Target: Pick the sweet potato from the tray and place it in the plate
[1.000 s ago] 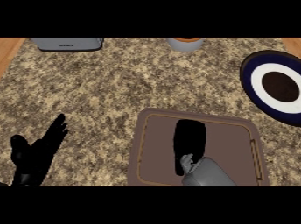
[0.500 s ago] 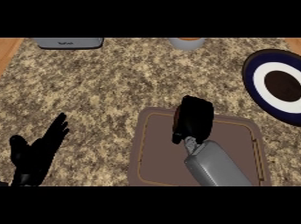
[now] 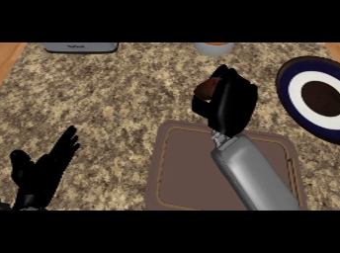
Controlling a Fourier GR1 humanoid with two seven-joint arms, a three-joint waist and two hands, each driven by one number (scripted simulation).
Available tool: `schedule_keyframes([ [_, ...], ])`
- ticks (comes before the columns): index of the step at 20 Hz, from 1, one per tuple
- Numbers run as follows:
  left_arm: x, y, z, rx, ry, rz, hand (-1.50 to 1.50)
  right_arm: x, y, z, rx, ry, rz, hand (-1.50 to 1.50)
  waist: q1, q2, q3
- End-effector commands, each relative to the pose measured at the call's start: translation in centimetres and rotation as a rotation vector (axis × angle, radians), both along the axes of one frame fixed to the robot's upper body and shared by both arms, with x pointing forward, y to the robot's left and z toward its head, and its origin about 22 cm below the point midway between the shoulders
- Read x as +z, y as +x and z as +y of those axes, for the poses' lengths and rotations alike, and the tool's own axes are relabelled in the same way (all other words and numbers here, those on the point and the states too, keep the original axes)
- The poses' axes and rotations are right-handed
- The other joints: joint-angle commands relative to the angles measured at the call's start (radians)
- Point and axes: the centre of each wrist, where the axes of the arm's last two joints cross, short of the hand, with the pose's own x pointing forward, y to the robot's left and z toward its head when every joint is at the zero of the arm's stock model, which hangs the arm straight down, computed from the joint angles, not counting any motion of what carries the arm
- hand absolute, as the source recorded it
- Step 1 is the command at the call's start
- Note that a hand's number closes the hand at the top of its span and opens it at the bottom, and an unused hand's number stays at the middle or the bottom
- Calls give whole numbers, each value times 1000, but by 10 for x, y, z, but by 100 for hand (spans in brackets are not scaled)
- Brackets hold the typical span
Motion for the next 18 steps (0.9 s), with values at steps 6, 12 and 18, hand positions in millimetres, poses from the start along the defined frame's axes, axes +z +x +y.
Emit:
schedule_keyframes([
  [6, -12, 7, -23, -16, -79, 17, 0, 4, 17, -36, -221, 304, -345, 150, -25, 3, -18],
  [12, -17, 7, -31, 3, -89, 4, 0, -25, 16, -77, -280, 374, -492, 150, -30, 5, -17],
  [18, -12, 18, -23, 12, -95, 17, 0, -49, 26, -151, -417, 262, -535, 150, -28, 4, -18],
])
